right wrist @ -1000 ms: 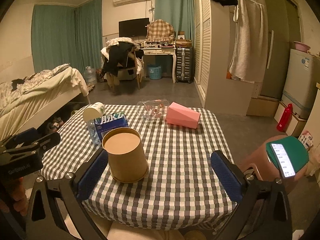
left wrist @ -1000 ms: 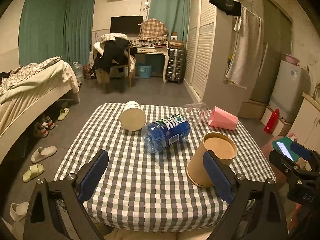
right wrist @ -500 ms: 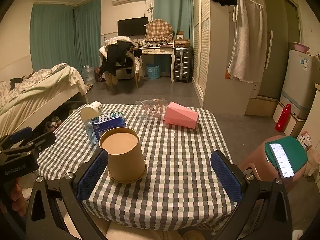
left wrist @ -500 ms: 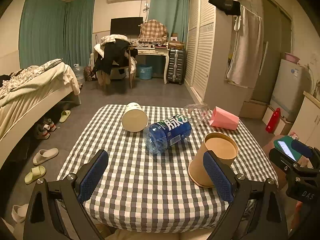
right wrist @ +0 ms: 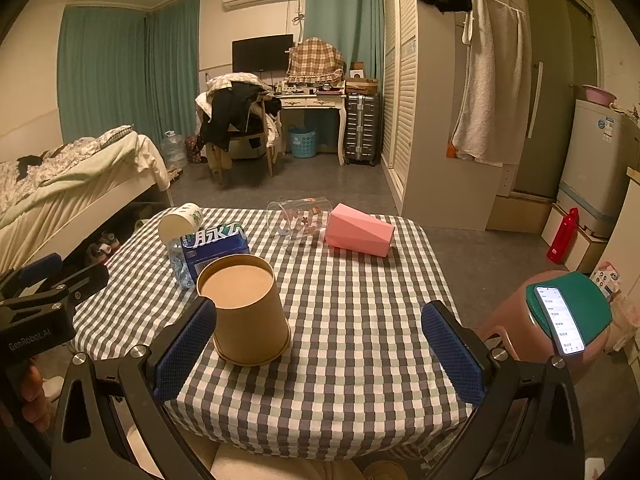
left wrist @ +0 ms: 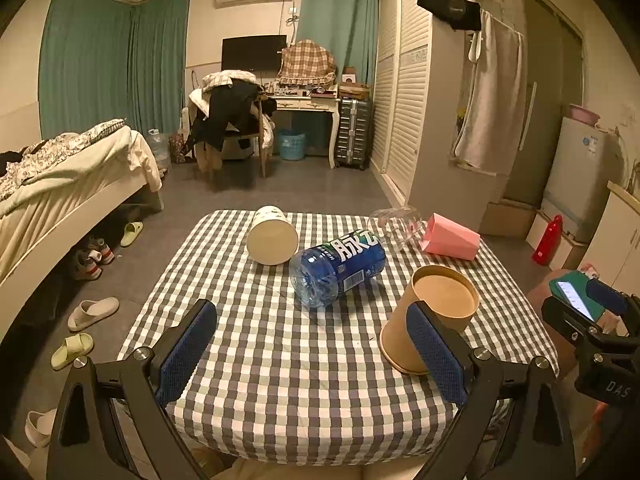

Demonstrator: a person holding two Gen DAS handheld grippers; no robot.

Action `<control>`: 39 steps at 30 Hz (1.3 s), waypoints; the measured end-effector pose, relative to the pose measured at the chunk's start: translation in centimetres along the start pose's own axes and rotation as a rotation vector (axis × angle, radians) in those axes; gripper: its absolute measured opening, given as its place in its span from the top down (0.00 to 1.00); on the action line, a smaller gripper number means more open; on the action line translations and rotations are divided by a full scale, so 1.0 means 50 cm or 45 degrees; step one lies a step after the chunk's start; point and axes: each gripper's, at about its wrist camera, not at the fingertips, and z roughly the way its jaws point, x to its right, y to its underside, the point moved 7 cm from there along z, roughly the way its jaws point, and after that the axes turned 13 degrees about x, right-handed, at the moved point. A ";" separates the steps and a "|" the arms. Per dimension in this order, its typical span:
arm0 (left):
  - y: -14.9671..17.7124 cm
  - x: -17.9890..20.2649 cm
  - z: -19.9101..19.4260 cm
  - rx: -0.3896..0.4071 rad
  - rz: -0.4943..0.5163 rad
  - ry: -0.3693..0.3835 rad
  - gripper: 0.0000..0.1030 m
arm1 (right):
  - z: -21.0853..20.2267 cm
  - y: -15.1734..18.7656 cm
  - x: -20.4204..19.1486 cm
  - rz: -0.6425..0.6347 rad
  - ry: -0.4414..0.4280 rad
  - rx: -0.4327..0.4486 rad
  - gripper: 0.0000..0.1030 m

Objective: Flip cup upside down

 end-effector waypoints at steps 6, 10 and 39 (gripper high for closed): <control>-0.001 -0.017 -0.001 0.002 -0.005 -0.019 0.04 | 0.000 0.000 -0.003 -0.004 0.001 -0.005 0.00; 0.001 -0.018 -0.002 0.002 -0.001 -0.019 0.04 | -0.001 0.001 -0.005 -0.008 0.001 -0.009 0.00; 0.003 -0.018 -0.004 -0.001 0.006 -0.023 0.04 | 0.003 0.006 -0.009 -0.009 0.001 -0.022 0.00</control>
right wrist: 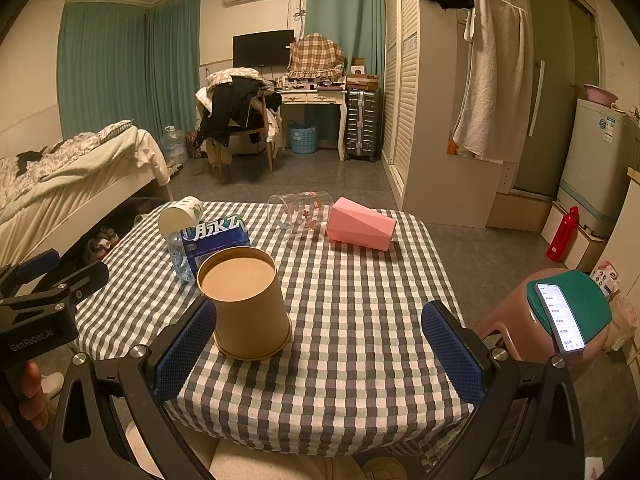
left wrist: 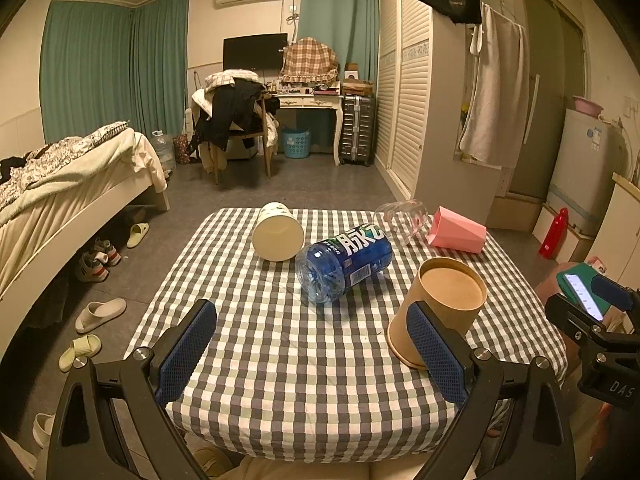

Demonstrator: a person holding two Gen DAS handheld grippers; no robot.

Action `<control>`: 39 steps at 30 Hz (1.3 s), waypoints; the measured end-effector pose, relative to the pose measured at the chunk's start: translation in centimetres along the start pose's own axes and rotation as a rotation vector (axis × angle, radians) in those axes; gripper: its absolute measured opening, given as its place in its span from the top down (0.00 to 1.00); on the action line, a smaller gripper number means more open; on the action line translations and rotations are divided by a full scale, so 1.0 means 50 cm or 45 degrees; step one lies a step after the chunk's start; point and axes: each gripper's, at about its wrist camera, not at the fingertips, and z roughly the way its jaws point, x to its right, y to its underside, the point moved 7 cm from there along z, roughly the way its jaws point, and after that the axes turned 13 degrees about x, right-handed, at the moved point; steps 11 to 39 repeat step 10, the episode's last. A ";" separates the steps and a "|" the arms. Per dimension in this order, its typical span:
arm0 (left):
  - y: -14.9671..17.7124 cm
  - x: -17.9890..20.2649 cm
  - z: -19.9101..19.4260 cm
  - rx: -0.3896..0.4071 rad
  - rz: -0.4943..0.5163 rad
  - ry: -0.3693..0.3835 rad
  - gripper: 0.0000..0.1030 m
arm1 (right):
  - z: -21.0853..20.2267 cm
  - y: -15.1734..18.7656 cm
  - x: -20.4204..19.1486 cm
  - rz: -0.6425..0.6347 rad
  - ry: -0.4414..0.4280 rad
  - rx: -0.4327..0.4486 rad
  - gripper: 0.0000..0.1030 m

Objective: Flip cup upside down

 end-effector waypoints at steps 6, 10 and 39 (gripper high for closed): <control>0.001 0.001 0.000 -0.002 0.001 0.003 0.04 | 0.001 0.003 -0.002 -0.003 -0.001 -0.002 0.00; 0.001 -0.008 -0.007 0.019 0.019 0.006 0.01 | 0.000 0.003 -0.003 -0.001 -0.001 -0.004 0.00; 0.001 -0.008 -0.007 0.019 0.019 0.006 0.01 | 0.000 0.003 -0.003 -0.001 -0.001 -0.004 0.00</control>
